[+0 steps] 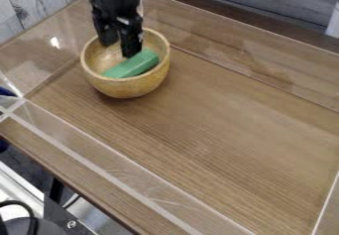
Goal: Put the green block in the brown bowl
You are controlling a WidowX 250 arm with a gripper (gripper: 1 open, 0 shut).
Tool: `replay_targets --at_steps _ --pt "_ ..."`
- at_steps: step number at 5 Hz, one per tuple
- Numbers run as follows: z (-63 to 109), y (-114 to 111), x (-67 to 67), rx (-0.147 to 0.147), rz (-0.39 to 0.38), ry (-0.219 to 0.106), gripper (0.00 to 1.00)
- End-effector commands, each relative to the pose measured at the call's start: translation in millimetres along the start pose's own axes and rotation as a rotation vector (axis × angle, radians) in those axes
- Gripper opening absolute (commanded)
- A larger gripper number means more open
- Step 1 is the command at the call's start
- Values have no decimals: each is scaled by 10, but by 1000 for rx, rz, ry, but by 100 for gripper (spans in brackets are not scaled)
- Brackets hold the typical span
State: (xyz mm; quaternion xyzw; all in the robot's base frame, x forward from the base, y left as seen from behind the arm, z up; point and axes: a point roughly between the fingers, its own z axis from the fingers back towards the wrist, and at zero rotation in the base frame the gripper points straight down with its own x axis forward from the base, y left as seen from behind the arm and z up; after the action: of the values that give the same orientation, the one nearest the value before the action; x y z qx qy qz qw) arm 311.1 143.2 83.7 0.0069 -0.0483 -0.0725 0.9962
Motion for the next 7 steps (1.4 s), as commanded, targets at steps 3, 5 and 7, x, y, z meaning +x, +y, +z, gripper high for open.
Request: replay_targets --at_steps 3,5,7 --pt "434 -221 388 23 -56 -107 0" --pt "79 -29 454 37 35 -62 0" --pt "-185 152 467 74 97 -2 0"
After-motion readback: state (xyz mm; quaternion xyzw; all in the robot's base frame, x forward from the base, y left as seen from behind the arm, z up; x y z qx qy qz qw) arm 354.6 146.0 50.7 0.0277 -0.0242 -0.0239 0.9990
